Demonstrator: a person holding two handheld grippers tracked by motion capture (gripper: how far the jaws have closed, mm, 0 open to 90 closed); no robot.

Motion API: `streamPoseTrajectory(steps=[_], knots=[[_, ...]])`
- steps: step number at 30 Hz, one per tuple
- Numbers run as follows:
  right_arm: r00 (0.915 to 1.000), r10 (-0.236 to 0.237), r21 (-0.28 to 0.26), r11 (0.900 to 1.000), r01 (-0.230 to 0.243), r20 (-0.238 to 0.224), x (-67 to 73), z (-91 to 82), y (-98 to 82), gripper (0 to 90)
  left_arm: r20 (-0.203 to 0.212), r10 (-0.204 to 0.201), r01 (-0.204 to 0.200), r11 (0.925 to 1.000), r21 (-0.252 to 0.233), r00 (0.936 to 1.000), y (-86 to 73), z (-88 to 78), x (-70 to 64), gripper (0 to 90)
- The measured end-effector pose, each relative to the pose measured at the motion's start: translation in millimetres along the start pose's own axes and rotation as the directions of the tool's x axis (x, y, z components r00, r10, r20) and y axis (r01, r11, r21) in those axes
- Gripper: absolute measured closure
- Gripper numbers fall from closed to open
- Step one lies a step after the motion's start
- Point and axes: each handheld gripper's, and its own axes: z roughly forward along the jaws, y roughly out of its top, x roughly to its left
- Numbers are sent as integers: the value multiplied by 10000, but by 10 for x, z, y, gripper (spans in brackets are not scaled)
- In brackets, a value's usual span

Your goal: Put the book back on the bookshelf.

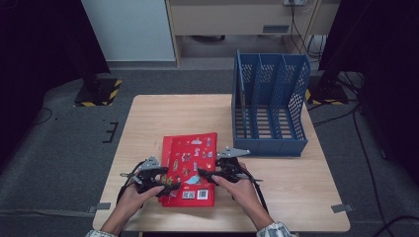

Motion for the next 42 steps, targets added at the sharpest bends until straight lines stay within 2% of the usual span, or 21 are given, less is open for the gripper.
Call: streamPoseTrajectory(steps=[4,8,13,16,17,19,20,21,23,24,28,32,33,35,37,39,42], knots=[[9999,-74,205,9998,72,114,33,9,65,344,28,-28,28,10000,-64,10000,5,-3,-12,91],[9999,-106,344,9994,107,-25,49,31,132,337,33,94,-94,10000,-27,10000,20,-12,-7,90],[9997,-97,1024,9947,119,-223,38,61,171,285,-82,271,-271,9996,13,9996,27,-7,-25,89],[9996,-85,1141,9934,116,-272,42,72,183,263,-111,235,-235,9997,13,9997,29,-4,-30,88],[9997,-56,1214,9926,82,-218,56,94,184,236,-142,265,-265,9996,30,9995,32,2,-37,86],[9998,-71,1319,9912,98,-210,69,116,179,255,-137,310,-310,9995,25,9994,31,8,-40,85],[9996,-285,1623,9863,291,-59,113,179,157,228,-178,302,-301,9995,50,9994,33,17,-45,70],[9996,-285,1623,9863,291,-59,113,179,157,228,-249,297,-295,9995,94,9992,34,25,-45,70],[9997,-240,1580,9872,233,27,98,202,154,262,-237,211,-209,9997,102,9995,33,30,-31,51],[9999,142,1259,9919,-139,-12,67,182,169,332,-245,184,-182,9998,107,9995,31,29,-25,35],[9996,270,1009,9946,-258,-103,54,161,177,386,-246,40,-38,10000,79,9997,31,35,-12,9],[9980,456,634,9971,-428,-428,36,111,185,463,-344,-291,284,9994,-191,9990,41,24,5,0],[9966,536,461,9976,-508,-630,32,81,195,497,-217,-323,318,9992,-245,9992,48,26,20,0],[9963,498,384,9981,-472,-705,38,68,200,508,-54,-337,335,9989,-313,9994,61,23,42,0],[9963,399,311,9988,-376,-758,54,49,213,522,-77,-234,230,9989,-407,9997,77,9,68,0],[9953,352,232,9992,-332,-902,63,30,226,542,-44,-348,345,9979,-557,9994,79,-6,99,0],[9914,204,-18,9998,-208,-1291,87,-12,262,601,425,-522,548,9966,-608,9977,71,-13,152,0]])
